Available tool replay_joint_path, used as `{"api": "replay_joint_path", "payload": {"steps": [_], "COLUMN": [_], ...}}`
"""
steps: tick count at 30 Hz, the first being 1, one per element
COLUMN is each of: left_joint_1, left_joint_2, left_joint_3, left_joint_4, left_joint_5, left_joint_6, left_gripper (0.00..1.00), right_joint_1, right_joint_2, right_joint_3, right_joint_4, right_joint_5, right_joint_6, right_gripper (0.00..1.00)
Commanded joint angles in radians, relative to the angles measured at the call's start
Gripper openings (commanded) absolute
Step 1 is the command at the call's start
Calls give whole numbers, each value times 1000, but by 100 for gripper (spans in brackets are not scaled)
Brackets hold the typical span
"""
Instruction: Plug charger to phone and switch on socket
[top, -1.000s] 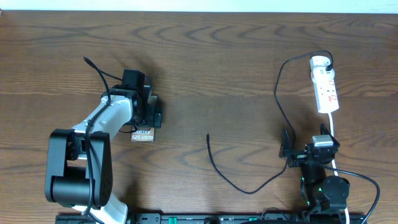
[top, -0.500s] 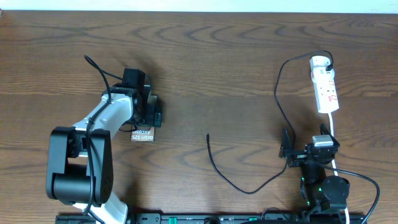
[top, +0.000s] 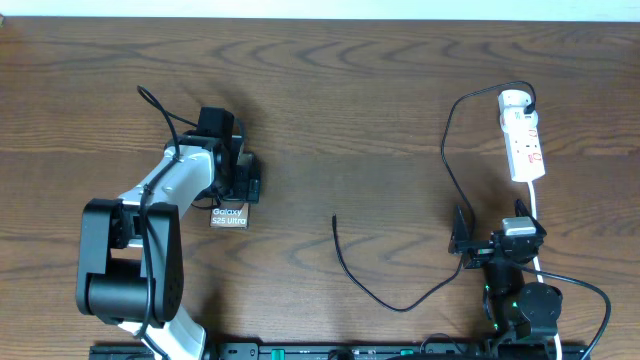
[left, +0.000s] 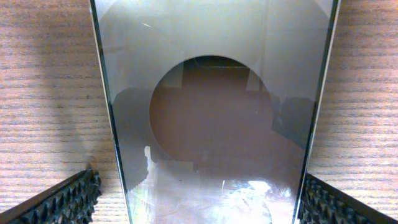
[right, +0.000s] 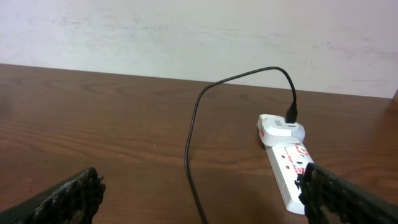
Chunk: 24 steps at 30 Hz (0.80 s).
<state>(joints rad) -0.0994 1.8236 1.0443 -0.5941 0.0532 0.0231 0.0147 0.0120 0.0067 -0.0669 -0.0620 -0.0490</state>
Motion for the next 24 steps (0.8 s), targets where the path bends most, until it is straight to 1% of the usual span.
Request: {"api": "replay_joint_path", "payload": {"steps": [1, 4, 13, 24], "left_joint_1": [3, 3, 3, 3], "left_joint_2": [60, 60, 60, 60], "left_joint_3": [-25, -8, 16, 17], "left_joint_4": [-18, -19, -19, -3], "left_joint_5": [-5, 0, 101, 101], "left_joint_6": [3, 3, 10, 10], "left_gripper": [98, 98, 98, 98], "right_joint_1": [6, 6, 6, 6], "right_joint_2": [-6, -6, -6, -6], "right_joint_3": [-1, -1, -1, -1], "right_joint_4": [-4, -4, -4, -4], "right_joint_5": [7, 7, 7, 7], "right_joint_6": [-12, -12, -12, -12], "right_gripper": [99, 99, 99, 99]}}
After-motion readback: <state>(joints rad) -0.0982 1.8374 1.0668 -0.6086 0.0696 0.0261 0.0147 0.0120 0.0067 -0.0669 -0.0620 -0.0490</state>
